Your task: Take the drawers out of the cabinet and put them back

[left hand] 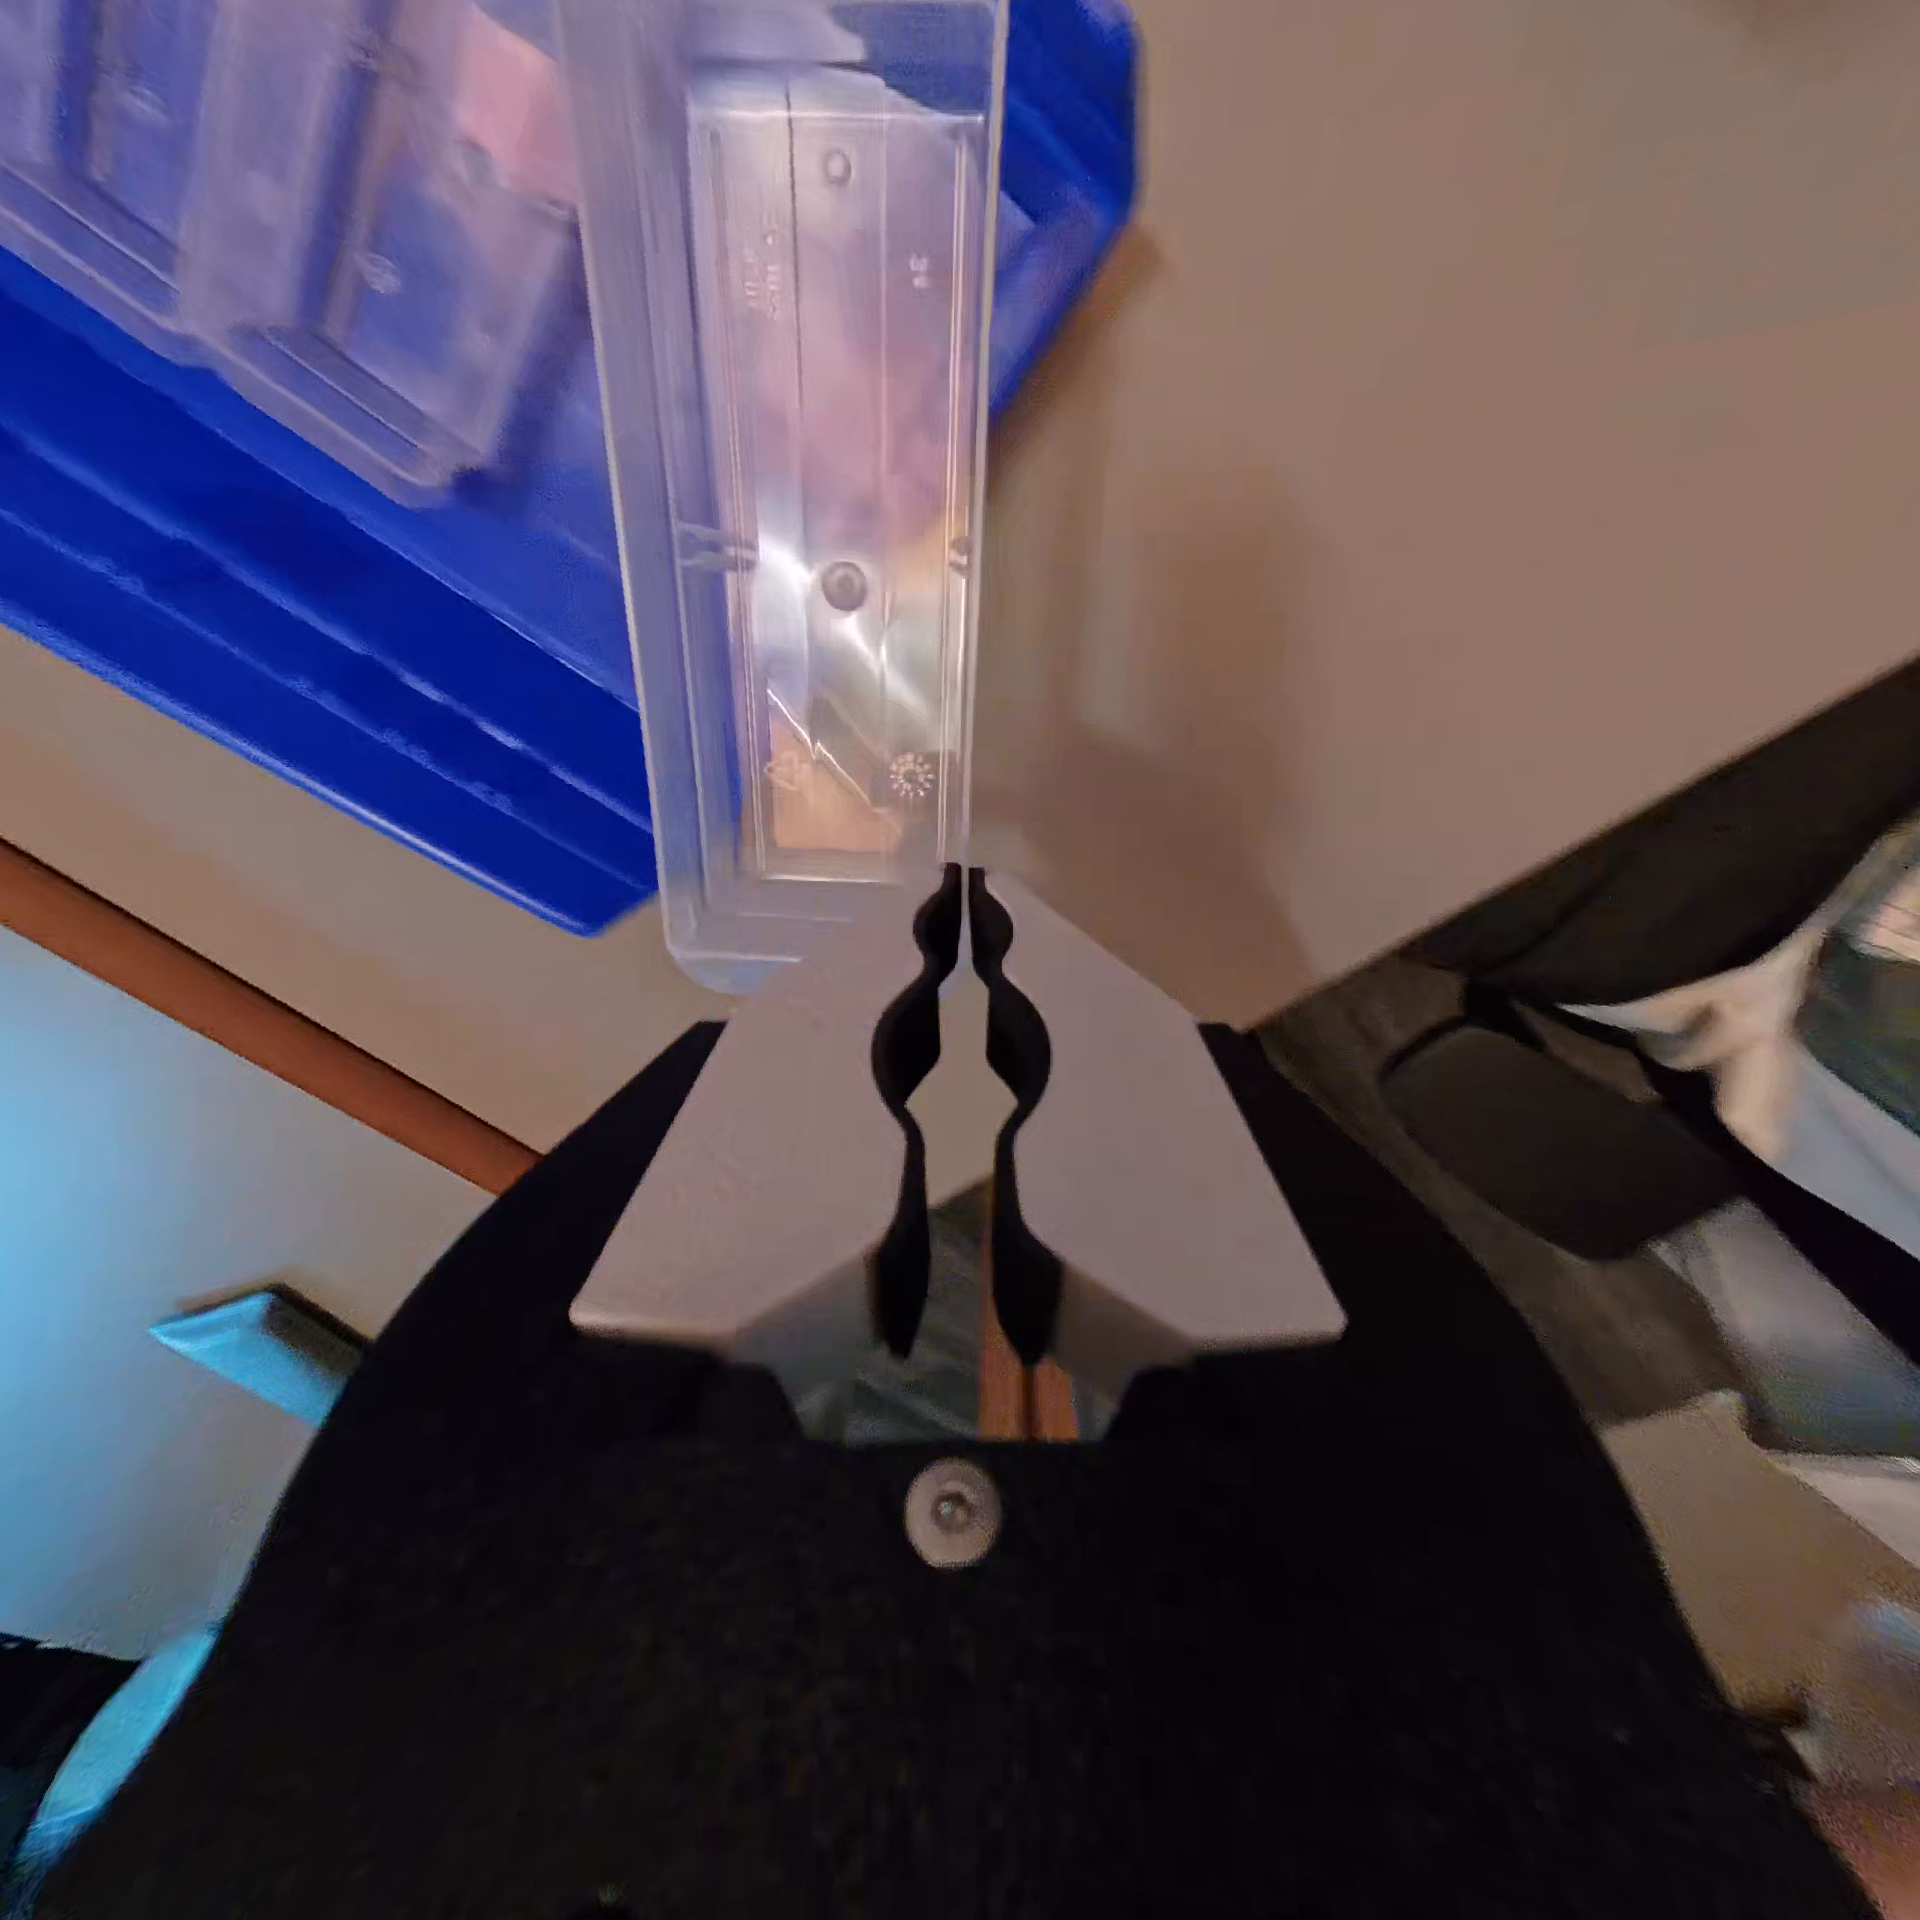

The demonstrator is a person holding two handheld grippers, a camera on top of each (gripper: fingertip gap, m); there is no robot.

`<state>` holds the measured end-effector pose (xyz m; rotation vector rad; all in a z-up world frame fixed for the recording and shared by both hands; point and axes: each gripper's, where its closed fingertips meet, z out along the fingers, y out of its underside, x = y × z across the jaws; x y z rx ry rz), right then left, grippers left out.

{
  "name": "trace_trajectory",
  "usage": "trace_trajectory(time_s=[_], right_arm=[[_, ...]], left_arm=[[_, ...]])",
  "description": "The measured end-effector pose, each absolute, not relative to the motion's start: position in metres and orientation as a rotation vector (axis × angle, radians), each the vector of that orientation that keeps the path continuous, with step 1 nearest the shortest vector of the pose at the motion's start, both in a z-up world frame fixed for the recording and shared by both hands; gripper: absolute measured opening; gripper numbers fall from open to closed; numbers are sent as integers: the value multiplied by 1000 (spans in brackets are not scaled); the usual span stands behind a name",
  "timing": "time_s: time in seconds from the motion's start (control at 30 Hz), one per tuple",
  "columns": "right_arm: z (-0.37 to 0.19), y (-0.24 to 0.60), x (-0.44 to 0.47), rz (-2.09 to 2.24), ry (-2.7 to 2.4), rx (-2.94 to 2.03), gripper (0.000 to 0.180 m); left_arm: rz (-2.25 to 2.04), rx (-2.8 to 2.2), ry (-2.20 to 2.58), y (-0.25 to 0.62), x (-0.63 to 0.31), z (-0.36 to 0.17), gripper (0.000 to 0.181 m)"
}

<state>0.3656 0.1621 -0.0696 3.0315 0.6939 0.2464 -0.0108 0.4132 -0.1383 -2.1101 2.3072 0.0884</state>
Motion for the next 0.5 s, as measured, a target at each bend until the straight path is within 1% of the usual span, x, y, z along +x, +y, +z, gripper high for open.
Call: trace_trajectory(time_s=[0.03, 0.27, 0.5], right_arm=[[-70, 162, 366, 251, 693, 3021, 0], [-69, 162, 366, 273, 710, 2973, 0], [-69, 162, 366, 296, 709, 2959, 0]], left_arm=[[84, -2145, 2316, 401, -16, -133, 0], [-9, -2369, 2395, 291, -33, -120, 0], [-140, -2512, 2276, 207, 6, -138, 0]])
